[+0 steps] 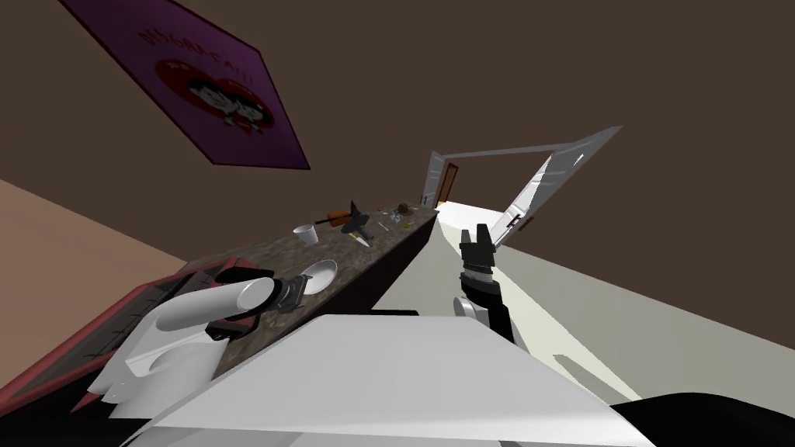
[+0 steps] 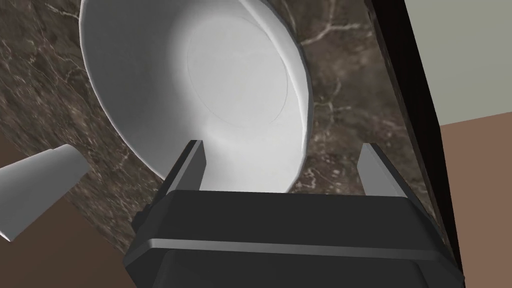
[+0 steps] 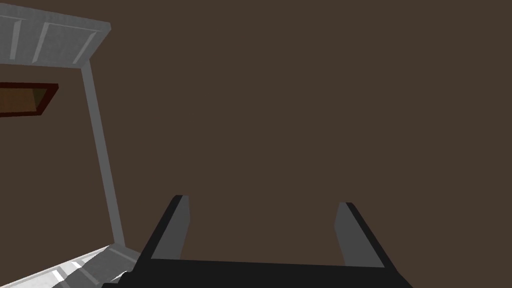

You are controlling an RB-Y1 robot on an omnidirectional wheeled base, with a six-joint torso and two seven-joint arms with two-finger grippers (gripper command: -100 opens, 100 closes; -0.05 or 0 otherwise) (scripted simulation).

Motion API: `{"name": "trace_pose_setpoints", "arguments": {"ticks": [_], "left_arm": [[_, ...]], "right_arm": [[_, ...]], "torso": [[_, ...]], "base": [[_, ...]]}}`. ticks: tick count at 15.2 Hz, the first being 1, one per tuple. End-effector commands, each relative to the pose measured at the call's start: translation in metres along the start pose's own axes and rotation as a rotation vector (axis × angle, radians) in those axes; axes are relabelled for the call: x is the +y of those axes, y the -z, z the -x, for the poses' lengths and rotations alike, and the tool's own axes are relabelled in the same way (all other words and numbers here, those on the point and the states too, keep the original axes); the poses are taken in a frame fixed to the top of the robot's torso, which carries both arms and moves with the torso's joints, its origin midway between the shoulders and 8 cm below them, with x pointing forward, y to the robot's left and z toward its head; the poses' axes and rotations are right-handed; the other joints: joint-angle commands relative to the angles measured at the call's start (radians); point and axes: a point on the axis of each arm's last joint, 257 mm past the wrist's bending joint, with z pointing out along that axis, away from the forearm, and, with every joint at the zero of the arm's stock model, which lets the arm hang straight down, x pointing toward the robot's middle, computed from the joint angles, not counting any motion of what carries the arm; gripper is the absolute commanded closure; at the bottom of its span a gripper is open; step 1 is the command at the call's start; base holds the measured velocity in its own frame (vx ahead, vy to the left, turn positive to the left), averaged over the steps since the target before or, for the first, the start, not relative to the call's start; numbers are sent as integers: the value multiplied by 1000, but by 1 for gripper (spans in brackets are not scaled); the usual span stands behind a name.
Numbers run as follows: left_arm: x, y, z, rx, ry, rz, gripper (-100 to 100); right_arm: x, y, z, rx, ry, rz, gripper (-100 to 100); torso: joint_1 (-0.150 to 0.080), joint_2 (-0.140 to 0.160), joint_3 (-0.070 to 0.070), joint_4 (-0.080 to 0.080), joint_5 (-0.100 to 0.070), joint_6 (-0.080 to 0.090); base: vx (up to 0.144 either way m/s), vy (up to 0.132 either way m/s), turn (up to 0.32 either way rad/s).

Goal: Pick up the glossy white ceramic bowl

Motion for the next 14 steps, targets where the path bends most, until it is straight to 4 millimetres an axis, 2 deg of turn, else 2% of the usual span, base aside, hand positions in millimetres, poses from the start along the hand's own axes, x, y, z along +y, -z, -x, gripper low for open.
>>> {"name": "trace_pose_setpoints", "arguments": {"ticks": [1,5,12,13,14], "left_arm": [[10,2,0,6,10,42,-100],[23,4,1,15,21,93,-100],[17,-23,3,10,26,78,-100],[17,-18,2,11,25,81,-100],[16,-19,2,11,25,79,100]], "right_arm": [[0,0,0,0,0,0,0],[0,0,0,0,0,0,0],[0,0,0,0,0,0,0],[0,0,0,0,0,0,0],[0,0,0,0,0,0,0]], "torso": [[0,0,0,0,0,0],[0,0,0,0,0,0],[-1,1,1,0,0,0],[-1,2,1,0,0,0],[-1,1,1,0,0,0]], "base": [[6,6,-94],[6,6,-85],[-12,-5,-22],[-10,-5,-8],[0,0,0]]}}
